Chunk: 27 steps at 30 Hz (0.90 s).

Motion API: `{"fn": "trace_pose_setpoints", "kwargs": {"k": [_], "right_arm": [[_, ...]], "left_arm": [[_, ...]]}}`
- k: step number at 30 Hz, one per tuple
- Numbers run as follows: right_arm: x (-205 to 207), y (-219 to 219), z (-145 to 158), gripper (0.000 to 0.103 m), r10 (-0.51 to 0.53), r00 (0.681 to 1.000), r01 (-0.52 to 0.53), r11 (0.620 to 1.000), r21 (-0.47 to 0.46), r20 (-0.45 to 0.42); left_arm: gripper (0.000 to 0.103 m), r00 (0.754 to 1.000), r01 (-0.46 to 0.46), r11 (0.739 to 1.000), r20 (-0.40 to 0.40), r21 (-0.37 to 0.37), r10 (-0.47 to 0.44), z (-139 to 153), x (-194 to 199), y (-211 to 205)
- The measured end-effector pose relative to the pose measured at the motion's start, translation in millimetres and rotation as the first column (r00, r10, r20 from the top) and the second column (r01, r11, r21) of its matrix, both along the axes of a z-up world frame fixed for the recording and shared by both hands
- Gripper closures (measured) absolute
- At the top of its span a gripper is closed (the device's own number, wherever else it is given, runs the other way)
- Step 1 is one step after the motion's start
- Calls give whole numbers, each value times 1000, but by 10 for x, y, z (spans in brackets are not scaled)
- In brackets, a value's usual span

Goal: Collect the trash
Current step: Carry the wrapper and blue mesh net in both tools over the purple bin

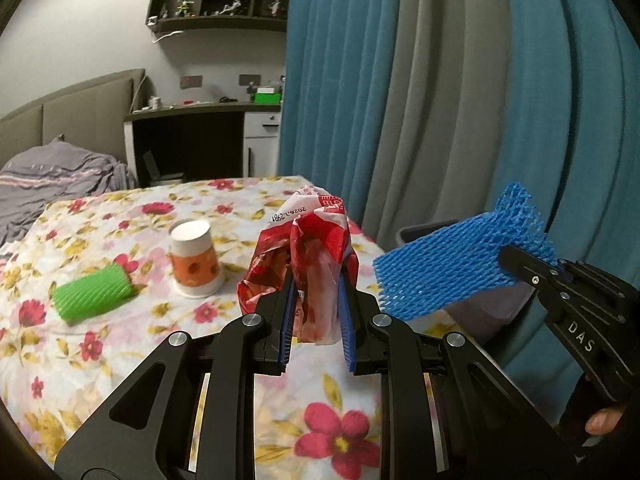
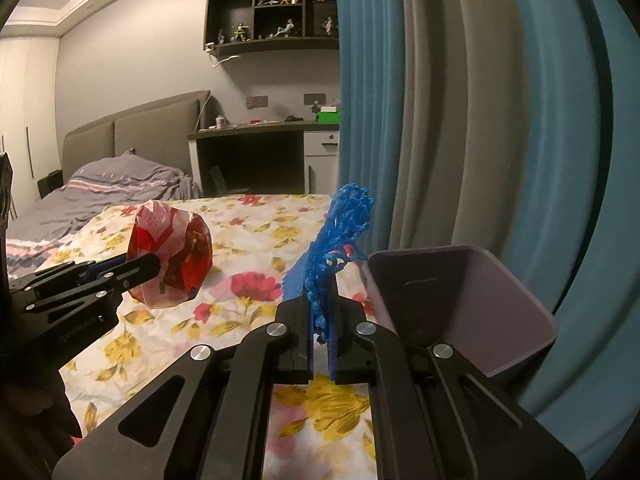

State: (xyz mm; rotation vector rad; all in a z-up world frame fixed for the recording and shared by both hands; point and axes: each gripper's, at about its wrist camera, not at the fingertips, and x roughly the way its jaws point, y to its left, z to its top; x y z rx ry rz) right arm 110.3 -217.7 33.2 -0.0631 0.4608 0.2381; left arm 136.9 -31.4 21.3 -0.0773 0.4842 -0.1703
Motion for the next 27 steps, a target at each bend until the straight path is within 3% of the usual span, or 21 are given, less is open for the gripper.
{"fn": "trace_pose_setpoints", "kwargs": {"k": [14, 27], "right_arm": [[270, -585, 79, 97, -175, 984, 176, 984, -3, 28], [529, -1037, -246, 97, -282, 958, 281, 960, -12, -49]], "left_arm": [[84, 989, 148, 987, 2, -61, -148, 163, 472, -551], [84, 948, 311, 946, -48, -91, -316, -35, 884, -1383]]}}
